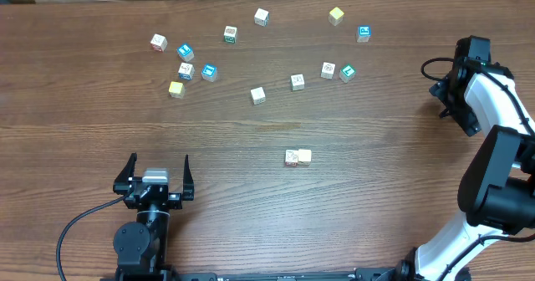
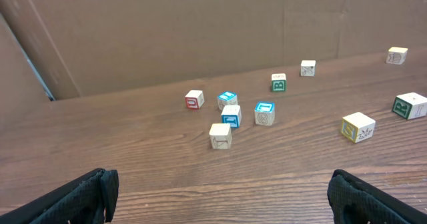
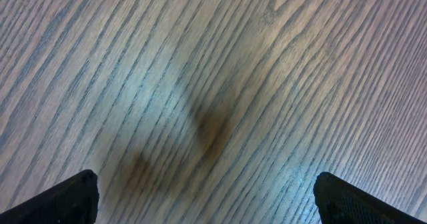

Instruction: Form a horizontal line

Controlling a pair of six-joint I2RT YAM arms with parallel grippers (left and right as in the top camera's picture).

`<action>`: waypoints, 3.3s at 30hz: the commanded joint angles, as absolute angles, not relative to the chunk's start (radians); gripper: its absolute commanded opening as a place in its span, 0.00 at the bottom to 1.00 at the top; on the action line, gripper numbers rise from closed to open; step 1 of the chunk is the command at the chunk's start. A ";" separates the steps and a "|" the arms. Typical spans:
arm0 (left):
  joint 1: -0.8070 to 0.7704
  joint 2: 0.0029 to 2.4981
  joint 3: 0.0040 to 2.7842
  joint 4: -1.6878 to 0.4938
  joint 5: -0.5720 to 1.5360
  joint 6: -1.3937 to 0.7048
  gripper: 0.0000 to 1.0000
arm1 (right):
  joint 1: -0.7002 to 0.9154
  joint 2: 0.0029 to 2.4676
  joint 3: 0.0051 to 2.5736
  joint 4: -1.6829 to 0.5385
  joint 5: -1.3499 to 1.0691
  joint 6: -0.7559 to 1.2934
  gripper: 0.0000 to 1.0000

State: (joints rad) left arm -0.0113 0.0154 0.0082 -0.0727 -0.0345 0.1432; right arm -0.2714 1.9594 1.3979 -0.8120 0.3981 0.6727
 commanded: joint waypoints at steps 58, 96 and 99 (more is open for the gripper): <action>-0.183 1.828 1.520 -1.200 0.493 -0.072 0.04 | -0.271 1.974 1.419 -0.810 0.410 0.672 1.00; -0.600 2.023 1.510 -0.674 0.107 -0.408 0.04 | -0.271 1.974 1.419 -0.809 0.410 0.672 1.00; -0.618 2.059 1.510 -0.636 0.109 -0.407 0.04 | -0.271 1.974 1.419 -0.810 0.410 0.672 1.00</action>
State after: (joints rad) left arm -0.5964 2.0247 1.5078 -0.6563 0.1116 -0.3874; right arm -0.2714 1.9594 1.3987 -0.8124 0.3996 0.6735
